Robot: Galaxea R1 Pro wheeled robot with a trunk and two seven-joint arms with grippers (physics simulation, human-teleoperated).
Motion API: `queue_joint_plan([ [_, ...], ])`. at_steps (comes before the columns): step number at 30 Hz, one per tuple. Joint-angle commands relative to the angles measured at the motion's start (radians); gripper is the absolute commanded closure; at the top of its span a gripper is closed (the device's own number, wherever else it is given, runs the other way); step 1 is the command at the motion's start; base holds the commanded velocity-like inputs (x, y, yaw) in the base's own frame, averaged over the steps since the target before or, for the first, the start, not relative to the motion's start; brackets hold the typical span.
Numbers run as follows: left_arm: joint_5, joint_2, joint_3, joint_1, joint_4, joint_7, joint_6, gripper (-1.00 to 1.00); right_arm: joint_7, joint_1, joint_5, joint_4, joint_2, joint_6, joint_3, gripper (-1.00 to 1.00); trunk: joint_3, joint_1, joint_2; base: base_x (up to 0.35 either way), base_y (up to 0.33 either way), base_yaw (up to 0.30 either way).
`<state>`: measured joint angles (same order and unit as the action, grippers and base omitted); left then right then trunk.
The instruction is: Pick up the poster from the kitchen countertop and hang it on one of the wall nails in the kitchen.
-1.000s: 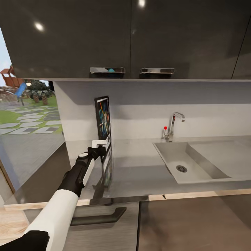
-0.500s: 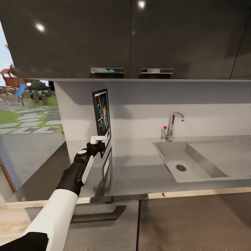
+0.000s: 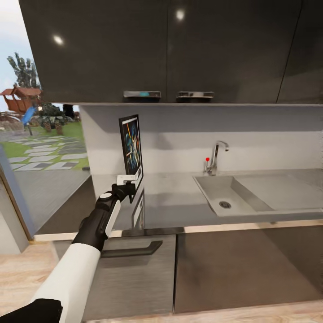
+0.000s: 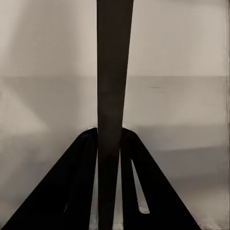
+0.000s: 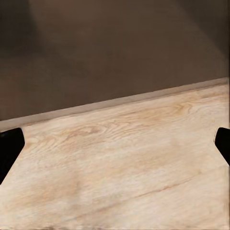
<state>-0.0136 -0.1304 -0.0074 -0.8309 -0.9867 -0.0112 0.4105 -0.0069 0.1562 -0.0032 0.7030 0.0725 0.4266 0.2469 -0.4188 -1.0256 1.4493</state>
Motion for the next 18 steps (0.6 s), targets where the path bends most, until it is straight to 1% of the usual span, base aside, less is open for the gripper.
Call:
queue_joint_plan([
  [1,-0.003,0.0,0.0,-0.001,-0.001,0.001,0.006,1.0,-0.001,0.0,-0.001,0.001,0.0,0.001,0.0,-1.0,-0.001,0.001,0.001,-0.336,0.0,0.0],
  [10,-0.003,-0.001,-0.002,-0.001,-0.001,-0.001,0.005,1.0,-0.001,0.0,0.0,0.001,0.0,0.001,0.0,-1.0,-0.001,0.001,0.001,-0.337,0.0,0.0],
  [18,-0.004,-0.002,-0.002,-0.001,-0.001,-0.039,0.005,1.0,-0.001,0.0,0.0,0.001,0.0,0.001,0.001,-1.0,-0.001,0.001,0.001,-0.337,0.0,0.0],
])
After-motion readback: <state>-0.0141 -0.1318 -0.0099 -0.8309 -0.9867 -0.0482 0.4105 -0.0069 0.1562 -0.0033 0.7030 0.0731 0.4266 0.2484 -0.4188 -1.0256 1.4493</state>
